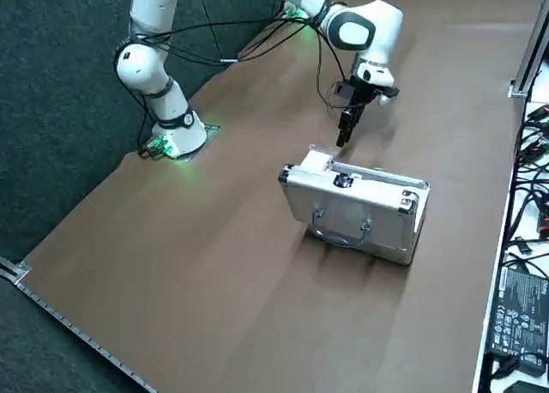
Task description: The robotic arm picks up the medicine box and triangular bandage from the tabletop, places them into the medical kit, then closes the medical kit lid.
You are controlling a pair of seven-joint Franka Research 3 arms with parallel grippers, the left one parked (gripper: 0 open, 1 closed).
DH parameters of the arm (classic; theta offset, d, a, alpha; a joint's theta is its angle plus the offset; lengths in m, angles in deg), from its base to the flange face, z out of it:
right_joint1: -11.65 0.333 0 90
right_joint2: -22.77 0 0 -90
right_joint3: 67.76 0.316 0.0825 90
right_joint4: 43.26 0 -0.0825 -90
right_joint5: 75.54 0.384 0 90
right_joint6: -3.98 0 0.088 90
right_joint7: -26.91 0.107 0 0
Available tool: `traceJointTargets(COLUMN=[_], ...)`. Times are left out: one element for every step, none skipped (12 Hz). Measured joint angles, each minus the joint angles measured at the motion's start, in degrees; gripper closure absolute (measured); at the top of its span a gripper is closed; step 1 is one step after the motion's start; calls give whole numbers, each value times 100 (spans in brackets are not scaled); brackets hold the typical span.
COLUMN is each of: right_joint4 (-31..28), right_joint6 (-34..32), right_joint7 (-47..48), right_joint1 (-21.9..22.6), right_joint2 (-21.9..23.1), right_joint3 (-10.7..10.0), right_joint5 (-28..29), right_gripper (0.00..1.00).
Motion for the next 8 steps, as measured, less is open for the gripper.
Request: traceJointTargets(right_joint4=[-55,-93,-119,-137,-153,-165,-174,-187], right_joint6=[19,29,34,37,41,42,42,41], right_joint7=[9,12,14,14,14,14,14,14], right_joint1=[0,0,0,0,0,0,0,0], right_joint2=[-11,-25,-38,-51,-59,-64,-66,-66], right_joint3=[0,0,0,0,0,0,0,0], right_joint5=[-45,-66,-71,-72,-72,-72,-72,-72], right_gripper=[62,63,63,63,63,63,64,65])
